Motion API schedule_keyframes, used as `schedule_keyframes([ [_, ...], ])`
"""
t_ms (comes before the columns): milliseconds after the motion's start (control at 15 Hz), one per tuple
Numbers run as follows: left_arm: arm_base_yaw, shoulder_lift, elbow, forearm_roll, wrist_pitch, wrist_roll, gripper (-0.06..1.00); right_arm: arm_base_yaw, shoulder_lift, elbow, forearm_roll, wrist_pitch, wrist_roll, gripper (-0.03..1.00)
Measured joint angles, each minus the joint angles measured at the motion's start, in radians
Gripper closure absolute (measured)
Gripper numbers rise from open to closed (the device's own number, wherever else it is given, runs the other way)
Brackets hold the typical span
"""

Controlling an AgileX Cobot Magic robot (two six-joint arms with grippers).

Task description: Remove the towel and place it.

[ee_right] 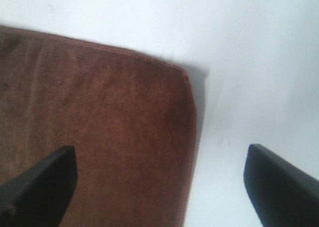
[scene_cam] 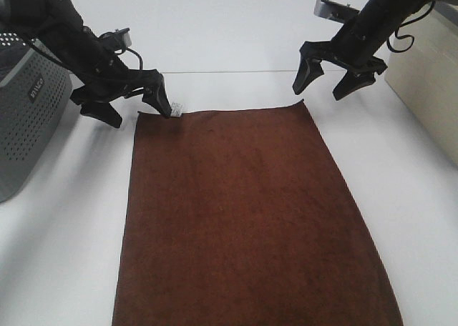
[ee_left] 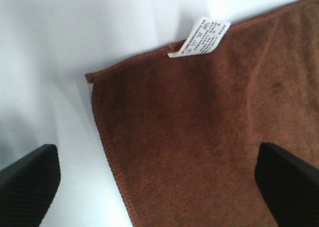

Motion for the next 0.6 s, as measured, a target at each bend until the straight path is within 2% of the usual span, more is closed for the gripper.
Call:
schedule_keyframes([
  [200, 0.0, 0.024, -0.005, 0.003, 0.0, 0.0, -0.05, 0.0, 0.045, 0.0, -0.034, -0.073, -0.007, 0.11],
  [600, 0.0, 0.028, -0.006, 0.016, -0.001, 0.0, -0.05, 0.0, 0.09, 0.0, -0.028, -0.104, -0.026, 0.12],
])
